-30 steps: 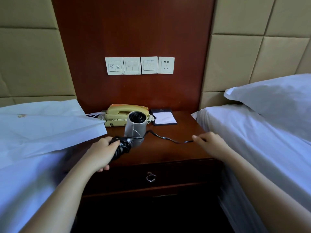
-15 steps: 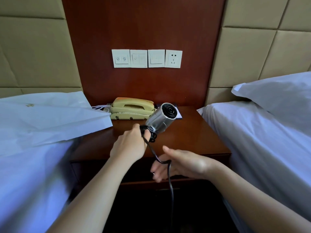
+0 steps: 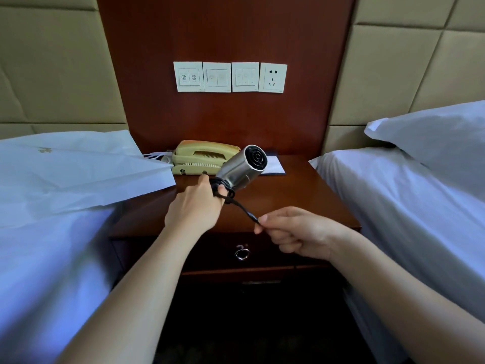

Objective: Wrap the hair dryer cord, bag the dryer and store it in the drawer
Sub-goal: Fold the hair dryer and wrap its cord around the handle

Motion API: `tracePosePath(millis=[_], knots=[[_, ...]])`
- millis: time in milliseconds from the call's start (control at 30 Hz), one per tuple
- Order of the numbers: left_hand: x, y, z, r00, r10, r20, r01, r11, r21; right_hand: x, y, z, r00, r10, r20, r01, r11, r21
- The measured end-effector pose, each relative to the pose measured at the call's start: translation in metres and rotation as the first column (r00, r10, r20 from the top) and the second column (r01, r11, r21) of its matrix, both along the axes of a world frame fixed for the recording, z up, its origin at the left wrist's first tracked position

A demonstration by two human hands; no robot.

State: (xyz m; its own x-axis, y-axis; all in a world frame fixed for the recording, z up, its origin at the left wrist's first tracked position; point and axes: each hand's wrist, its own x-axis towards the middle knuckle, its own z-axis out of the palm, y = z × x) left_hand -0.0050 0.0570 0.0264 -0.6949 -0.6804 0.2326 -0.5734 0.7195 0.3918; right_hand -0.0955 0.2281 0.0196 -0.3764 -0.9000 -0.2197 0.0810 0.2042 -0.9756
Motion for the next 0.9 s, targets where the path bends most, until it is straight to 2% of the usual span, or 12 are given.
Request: tracePosePath(millis=[167, 300, 433, 533, 633, 700, 800, 900], knots=[[0.007, -0.023, -0.004, 0.999, -0.034, 0.014, 0.033, 0.996, 0.081, -0.022, 0.021, 0.024, 0.952, -0.145, -0.271, 0.125, 0.988, -0.088], [0.015, -0.019, -0.002, 0.987, -0.142, 0.075, 0.129, 0.979, 0.159, -0.026, 0.029, 0.036, 0.767, -0.306, -0.565, 0.215, 0.951, -0.223], [0.017, 0.001, 0.001, 0.942, -0.321, 0.098, 0.260, 0.883, 0.391, -0.036, 0.023, 0.037, 0.604, -0.496, -0.624, 0.320, 0.868, -0.381], [0.018, 0.012, 0.004, 0.882, -0.467, 0.062, 0.377, 0.777, 0.504, -0.049, 0.024, 0.034, 0.547, -0.570, -0.613, 0.389, 0.822, -0.417], [0.022, 0.022, 0.014, 0.824, -0.565, 0.028, 0.426, 0.651, 0.628, -0.060, 0.023, 0.029, 0.548, -0.596, -0.587, 0.445, 0.802, -0.398], [0.025, 0.025, 0.018, 0.804, -0.591, -0.061, 0.453, 0.544, 0.706, -0.065, 0.025, 0.023, 0.576, -0.606, -0.549, 0.487, 0.794, -0.365], [0.025, 0.025, 0.017, 0.799, -0.529, -0.286, 0.516, 0.357, 0.779, -0.069, 0.028, 0.014, 0.649, -0.562, -0.512, 0.497, 0.824, -0.273], [0.021, 0.017, 0.015, 0.797, -0.402, -0.450, 0.559, 0.214, 0.801, -0.073, 0.027, 0.005, 0.574, -0.504, -0.645, 0.490, 0.843, -0.222]])
